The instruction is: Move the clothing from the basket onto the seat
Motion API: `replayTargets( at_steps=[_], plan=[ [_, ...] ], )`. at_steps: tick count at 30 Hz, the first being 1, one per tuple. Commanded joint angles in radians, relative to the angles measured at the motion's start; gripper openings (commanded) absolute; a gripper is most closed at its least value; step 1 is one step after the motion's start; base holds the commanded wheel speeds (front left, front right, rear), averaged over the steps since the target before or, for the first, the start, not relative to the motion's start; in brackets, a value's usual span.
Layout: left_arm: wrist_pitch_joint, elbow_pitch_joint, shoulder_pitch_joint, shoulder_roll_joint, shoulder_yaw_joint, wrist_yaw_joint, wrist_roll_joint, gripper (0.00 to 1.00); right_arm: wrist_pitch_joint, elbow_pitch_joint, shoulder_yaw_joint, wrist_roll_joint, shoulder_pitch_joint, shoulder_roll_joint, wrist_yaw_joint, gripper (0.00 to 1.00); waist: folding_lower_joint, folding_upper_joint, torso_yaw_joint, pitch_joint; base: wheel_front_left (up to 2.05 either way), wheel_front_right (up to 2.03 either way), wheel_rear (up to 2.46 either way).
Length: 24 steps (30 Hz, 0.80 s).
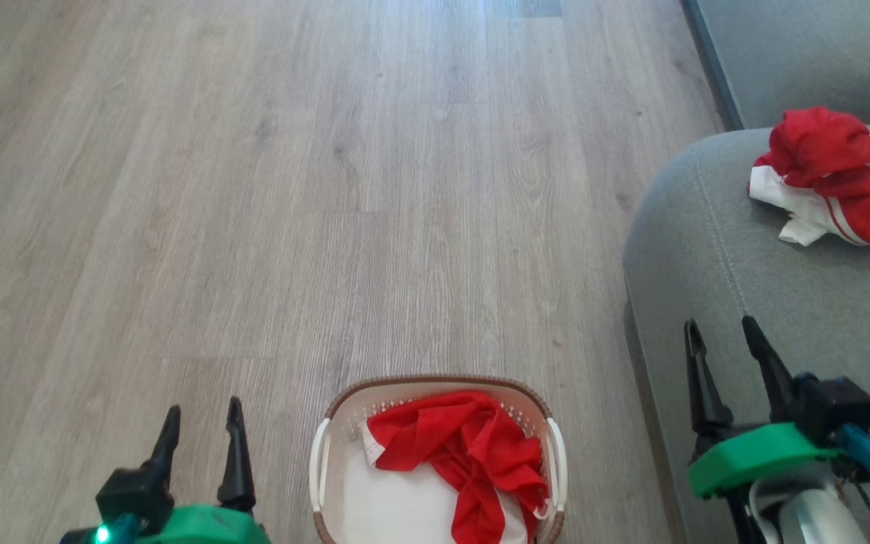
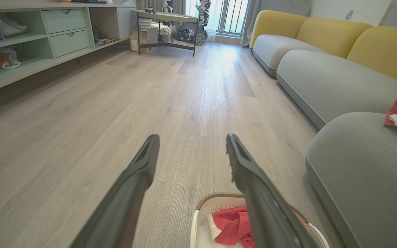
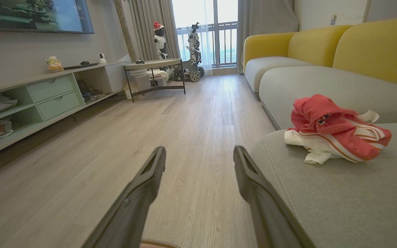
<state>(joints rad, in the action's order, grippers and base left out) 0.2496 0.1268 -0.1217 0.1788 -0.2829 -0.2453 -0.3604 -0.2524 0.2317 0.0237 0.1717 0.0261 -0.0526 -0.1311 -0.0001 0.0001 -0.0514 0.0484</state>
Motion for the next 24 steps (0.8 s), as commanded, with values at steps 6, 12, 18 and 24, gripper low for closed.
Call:
replayTargets(
  at_steps=[6,12,18,24],
  plan=[
    [0.012,-0.028,0.013,-0.011,0.071,0.023,0.020,1.00,-0.009,-0.038,-0.026,0.007,-0.005,0.002,0.000,1.00,0.0001,-0.0001,0.000,0.013,0.00,0.00,0.00],
    [0.012,-0.023,0.004,-0.024,0.097,0.040,0.035,1.00,-0.009,-0.035,-0.029,0.010,-0.011,0.002,0.000,1.00,0.0001,-0.0001,0.001,0.019,0.00,0.00,0.00],
    [0.012,-0.014,0.005,-0.035,0.116,0.060,0.051,1.00,-0.009,-0.033,-0.031,0.016,-0.008,0.002,0.000,1.00,0.0001,-0.0001,0.002,0.015,0.00,0.00,0.00],
    [0.012,-0.007,0.015,-0.044,0.129,0.075,0.065,1.00,-0.009,-0.036,-0.028,0.015,-0.005,0.002,0.000,1.00,0.0001,-0.0001,0.002,0.005,0.00,0.00,0.00]
  ],
)
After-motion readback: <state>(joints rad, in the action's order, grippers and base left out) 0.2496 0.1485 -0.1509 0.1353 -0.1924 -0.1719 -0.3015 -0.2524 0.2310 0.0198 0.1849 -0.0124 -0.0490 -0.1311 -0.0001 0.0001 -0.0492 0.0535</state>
